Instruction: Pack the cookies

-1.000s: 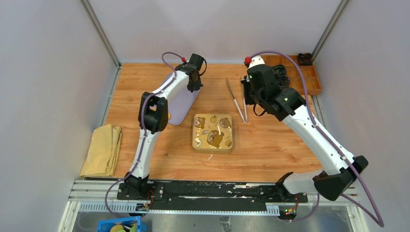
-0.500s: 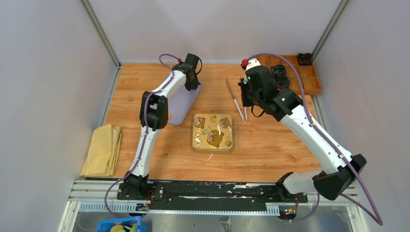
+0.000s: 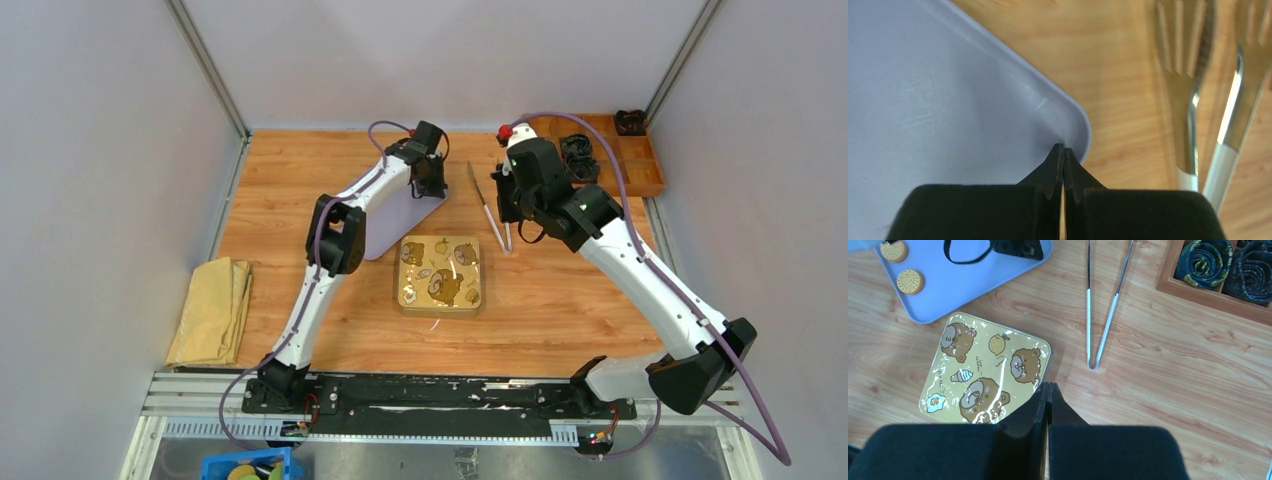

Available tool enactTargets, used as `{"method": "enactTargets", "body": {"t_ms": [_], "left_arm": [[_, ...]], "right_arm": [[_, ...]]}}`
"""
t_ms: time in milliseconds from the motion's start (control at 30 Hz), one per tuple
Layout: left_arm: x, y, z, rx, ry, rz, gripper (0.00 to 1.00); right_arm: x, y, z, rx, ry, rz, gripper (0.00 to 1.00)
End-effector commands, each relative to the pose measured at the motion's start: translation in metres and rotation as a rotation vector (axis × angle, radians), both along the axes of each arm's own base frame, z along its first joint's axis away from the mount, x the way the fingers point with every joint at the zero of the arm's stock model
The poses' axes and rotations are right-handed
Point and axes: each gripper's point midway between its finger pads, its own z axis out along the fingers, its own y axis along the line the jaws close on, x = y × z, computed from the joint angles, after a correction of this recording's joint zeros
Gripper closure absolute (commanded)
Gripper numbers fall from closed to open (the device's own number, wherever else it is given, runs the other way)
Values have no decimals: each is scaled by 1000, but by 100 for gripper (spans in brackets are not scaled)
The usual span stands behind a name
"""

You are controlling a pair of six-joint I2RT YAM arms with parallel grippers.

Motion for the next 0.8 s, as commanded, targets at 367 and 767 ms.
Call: {"method": "enactTargets", "body": {"t_ms": [367, 767], "left_arm": [[-144, 6, -75, 87, 220, -194, 100], [-96, 44, -62, 142, 154, -22, 100]], "right_arm": [[-5, -7, -23, -9, 51, -18, 100], [-9, -6, -23, 10, 57, -12, 100]]}}
